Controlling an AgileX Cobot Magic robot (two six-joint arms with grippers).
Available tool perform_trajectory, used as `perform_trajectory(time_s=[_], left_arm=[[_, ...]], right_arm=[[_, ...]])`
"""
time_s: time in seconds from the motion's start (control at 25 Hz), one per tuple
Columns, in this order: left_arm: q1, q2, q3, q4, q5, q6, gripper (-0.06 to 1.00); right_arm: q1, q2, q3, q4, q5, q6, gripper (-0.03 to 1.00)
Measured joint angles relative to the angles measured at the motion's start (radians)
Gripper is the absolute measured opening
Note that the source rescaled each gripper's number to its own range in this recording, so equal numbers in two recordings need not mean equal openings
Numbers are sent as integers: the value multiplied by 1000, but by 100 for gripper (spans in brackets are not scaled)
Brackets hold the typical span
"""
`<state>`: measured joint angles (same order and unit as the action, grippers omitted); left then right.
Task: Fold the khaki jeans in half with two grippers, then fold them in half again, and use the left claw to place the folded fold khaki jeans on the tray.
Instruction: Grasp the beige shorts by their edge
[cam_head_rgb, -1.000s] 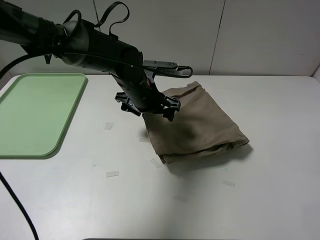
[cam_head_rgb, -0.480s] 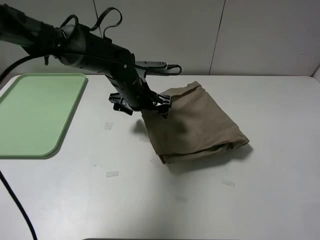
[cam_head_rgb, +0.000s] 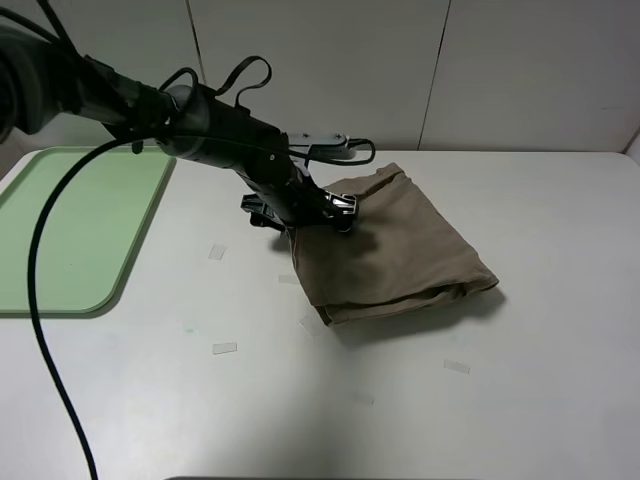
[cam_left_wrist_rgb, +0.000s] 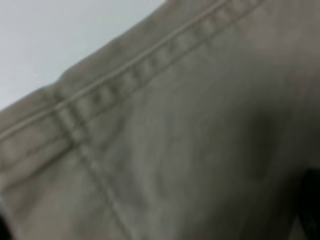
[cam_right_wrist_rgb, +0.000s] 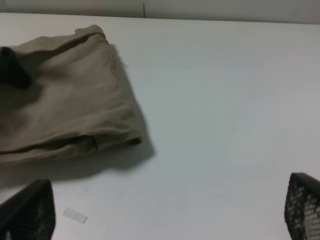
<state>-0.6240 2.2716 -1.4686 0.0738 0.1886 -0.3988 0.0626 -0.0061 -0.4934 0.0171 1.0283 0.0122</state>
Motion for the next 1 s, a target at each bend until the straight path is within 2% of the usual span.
perform_trajectory(time_s=[0.28,0.4,0.56,0.76,0.88,1.0], left_arm=[[-17,7,-3,-10,-21,-2,100],[-26,7,-3,-11,-21,-5,96],[-28,8,-3,-4,-7,-3,79],[-36,8,-4,-13,-5,-3,40],[-36,6,-5,-13,-4,-3,21],[-36,6,-8,-14,1,-1,19]], right_arm=[[0,0,0,0,0,0,100],[0,0,0,0,0,0,100],[0,0,0,0,0,0,100],[0,0,0,0,0,0,100],[0,0,0,0,0,0,100],[0,0,0,0,0,0,100]])
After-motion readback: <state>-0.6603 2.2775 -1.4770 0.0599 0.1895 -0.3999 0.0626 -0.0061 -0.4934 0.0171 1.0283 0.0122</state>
